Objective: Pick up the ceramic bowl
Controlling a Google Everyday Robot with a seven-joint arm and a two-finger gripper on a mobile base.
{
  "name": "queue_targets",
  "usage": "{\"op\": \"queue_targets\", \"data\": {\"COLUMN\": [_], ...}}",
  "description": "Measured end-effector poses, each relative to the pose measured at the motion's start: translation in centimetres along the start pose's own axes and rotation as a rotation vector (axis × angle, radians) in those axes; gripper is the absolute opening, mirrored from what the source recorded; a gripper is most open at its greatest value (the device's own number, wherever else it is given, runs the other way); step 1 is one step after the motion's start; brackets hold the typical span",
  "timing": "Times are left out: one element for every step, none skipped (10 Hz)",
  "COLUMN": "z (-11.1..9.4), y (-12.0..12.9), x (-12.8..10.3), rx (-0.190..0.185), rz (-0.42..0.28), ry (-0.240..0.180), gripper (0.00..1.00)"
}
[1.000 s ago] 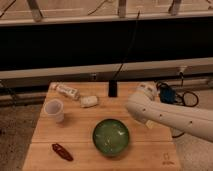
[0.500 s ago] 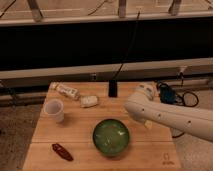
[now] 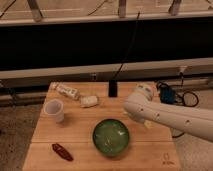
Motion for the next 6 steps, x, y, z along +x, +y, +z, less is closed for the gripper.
{"op": "queue_targets", "data": {"z": [0.02,0.08,0.13,0.3,0.43,0.56], "y": [-0.1,-0.11,-0.18,-0.32,-0.35,-0.42], "x": [-0.02,-0.13,-0.24,-0.43,-0.54,-0.68], "rx": [0.002,0.003,0.005,0.009,0.011,0.013], "rz": [-0.008,-0.019,-0.032,-0.06,-0.078,-0.095], "ry": [-0.001,-0.003,-0.004,-0.006,-0.007,-0.008], "gripper": [0.8,0.8,0.8,0.8,0.8,0.8]}}
